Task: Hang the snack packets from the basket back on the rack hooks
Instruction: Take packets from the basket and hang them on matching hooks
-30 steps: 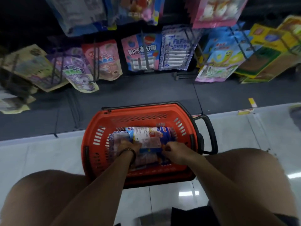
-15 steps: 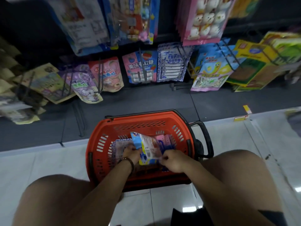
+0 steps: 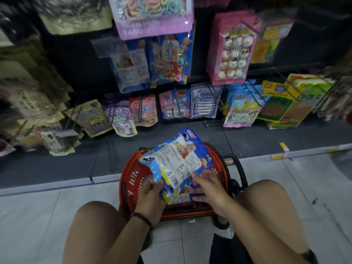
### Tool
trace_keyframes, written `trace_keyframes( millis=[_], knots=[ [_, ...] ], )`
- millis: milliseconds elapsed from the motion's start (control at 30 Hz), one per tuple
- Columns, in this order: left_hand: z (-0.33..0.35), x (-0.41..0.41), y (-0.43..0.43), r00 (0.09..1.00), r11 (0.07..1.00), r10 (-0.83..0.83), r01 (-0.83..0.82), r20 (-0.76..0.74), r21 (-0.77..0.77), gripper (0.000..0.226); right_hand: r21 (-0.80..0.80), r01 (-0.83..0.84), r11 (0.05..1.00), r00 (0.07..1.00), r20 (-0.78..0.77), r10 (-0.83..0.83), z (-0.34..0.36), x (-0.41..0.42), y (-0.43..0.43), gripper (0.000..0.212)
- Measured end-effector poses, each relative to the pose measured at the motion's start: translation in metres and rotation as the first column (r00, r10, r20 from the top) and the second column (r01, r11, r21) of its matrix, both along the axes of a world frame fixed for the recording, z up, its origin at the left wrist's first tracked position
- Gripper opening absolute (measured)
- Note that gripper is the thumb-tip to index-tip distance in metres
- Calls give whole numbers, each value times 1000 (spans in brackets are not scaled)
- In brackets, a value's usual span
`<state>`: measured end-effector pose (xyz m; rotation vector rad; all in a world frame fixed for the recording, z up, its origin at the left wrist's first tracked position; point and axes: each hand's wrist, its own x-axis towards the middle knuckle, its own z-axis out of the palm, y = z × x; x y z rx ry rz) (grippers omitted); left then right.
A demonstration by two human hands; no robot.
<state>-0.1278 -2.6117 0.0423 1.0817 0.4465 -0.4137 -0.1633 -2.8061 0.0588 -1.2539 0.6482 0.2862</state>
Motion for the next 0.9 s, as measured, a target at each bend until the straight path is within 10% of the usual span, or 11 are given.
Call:
trace_keyframes(
  millis=[367,467,567,667,800,900],
  knots=[
    [9,-27,-7,780,812,-416,88,468,576,21,441,105,891,993,0,-117,19,5,-9,81],
    [7,-27,-4,568,679,-619,39,543,733,44,513,29,858,996,55,-66,14,4,-12,78],
    [-7,-23,0,307,515,-798,-98,518,852,21,415,-9,910,990,130,-50,10,5,-12,74],
    [-2,-25,-1,414,575,-740,-21,531,818,17,268,67,961,982,153,-111,3,8,-18,73],
    [14,-4,-7,887,870,-283,77,364,488,48,223,57,973,972,212,-105,5,13,-25,47],
    [28,20,-5,926,897,-331,248,183,365,44,142,-18,990,970,244,-17,12,15,-25,38]
  ],
)
